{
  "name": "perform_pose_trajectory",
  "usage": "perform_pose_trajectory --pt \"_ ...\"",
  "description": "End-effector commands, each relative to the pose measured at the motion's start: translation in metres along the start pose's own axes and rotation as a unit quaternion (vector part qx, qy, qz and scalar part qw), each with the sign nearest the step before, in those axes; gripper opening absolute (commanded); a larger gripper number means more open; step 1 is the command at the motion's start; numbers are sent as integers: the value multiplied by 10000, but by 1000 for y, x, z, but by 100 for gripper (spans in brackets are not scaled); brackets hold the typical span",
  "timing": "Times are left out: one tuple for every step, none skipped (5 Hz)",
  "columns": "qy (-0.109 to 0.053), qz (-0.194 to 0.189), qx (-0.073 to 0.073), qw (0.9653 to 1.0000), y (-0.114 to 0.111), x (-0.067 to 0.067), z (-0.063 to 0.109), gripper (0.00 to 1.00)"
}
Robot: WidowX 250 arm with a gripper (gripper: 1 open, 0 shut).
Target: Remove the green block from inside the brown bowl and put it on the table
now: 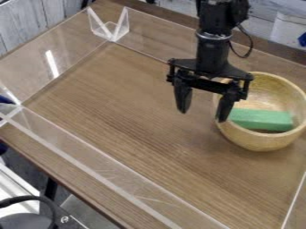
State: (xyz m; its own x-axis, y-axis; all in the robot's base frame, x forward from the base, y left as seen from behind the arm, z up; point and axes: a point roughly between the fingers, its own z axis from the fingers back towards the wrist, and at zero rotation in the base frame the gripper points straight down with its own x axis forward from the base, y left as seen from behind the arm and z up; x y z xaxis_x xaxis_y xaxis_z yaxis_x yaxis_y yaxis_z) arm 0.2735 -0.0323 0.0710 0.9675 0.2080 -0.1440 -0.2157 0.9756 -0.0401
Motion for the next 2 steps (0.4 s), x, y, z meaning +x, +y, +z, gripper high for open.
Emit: perform_pose_trajectory --pt "-234 205 -168 9994 -16 11 20 100" --pt "-203 396 -252 9987 -33 19 23 100"
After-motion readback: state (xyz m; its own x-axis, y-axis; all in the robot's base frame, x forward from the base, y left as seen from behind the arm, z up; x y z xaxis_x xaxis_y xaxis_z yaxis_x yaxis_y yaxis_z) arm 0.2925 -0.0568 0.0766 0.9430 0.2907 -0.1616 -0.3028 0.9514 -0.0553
